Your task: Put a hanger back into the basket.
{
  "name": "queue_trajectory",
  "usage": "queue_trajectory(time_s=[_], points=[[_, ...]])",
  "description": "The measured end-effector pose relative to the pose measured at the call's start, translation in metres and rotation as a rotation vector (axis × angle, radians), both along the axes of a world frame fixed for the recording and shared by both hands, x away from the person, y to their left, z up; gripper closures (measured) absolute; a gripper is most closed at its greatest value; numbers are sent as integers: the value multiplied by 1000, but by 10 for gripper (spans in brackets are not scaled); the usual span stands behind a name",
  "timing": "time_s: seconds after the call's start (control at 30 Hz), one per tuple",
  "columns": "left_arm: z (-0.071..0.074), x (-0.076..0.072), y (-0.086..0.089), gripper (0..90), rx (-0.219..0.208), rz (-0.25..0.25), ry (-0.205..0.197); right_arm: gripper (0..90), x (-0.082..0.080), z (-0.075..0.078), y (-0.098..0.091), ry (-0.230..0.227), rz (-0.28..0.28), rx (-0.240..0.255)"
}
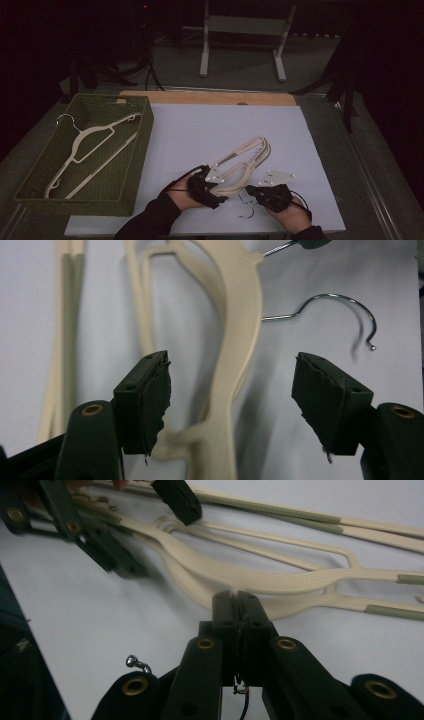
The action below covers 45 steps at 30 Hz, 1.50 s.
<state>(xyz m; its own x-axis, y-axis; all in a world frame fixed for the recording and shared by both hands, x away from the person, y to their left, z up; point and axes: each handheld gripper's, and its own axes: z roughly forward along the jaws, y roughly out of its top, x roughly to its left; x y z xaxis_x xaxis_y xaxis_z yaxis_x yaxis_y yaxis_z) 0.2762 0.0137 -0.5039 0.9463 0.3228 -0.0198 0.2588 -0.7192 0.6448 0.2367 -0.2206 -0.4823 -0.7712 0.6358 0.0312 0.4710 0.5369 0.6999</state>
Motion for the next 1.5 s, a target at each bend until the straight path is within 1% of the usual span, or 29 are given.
queue_trajectory(time_s=[0.1,0.27,0.33,0.4,0.43,0.5,0.57,0.63,0.73,0.8,0.87,0.9,0.93,0.97,1.0,1.03,1.07,1.1,1.13,1.17,1.2,1.23,1.27,1.3,1.33,1.4,1.43,1.47,1.5], points=[[-2,1,-6,364,24,0,-19,885,0,1,2,-5,7,-12],[-5,4,-9,454,47,-2,-19,885,-1,2,2,-8,13,-7],[-6,2,-10,482,71,-14,-50,885,-1,1,3,-12,11,-10],[-6,2,-11,544,78,-27,-60,885,0,1,3,-11,10,-6],[-6,1,-12,609,81,-39,-61,885,0,1,3,-8,12,-6],[-6,-1,-13,704,113,-62,-106,885,-1,1,3,-6,12,-5],[-6,-2,-14,744,107,-61,-116,885,-1,1,4,-10,16,-4],[-5,-4,-14,754,106,-66,-143,885,-1,1,3,-14,16,1],[-3,-6,-13,774,99,-97,-149,883,-2,2,0,-19,20,28],[1,-5,-11,782,82,-86,-154,851,-2,4,-4,-52,3,85],[4,-5,-9,784,75,-80,-169,711,0,5,-13,-53,-41,184],[5,-6,-8,787,69,-77,-173,652,0,7,-19,-78,-86,234],[8,-5,-6,788,52,-73,-162,649,0,8,-24,-89,-100,271],[12,-6,-4,790,39,-61,-170,617,-2,10,-30,-123,-126,321],[15,-6,-2,795,37,-57,-183,546,-5,13,-39,-197,-180,390],[18,-6,-1,799,32,-42,-195,498,-6,15,-45,-225,-216,433],[18,-6,-1,804,32,-42,-195,498,-6,15,-45,-225,-216,433],[18,-6,-1,804,32,-42,-195,498,-7,17,-53,-243,-264,484],[31,-6,6,819,25,-2,-247,504,-9,19,-71,-283,-380,554],[35,-7,8,827,25,17,-276,511,-9,19,-76,-292,-412,560],[37,-6,10,839,20,33,-280,511,-9,18,-80,-280,-412,578],[40,-6,11,842,22,41,-294,512,-10,18,-82,-276,-418,574],[42,-5,12,850,25,62,-306,522,-10,17,-82,-292,-429,547],[42,-3,13,855,25,78,-301,525,-10,17,-81,-286,-417,533],[43,-2,15,862,19,93,-312,524,-10,16,-79,-272,-398,522],[45,0,19,875,-10,115,-305,530,-10,14,-72,-285,-383,461],[46,2,21,876,-20,124,-306,530,-10,14,-69,-271,-366,449],[46,2,21,876,-20,124,-306,530,-10,14,-69,-271,-366,449],[46,3,23,876,-10,132,-309,530,-10,12,-65,-273,-353,425]])
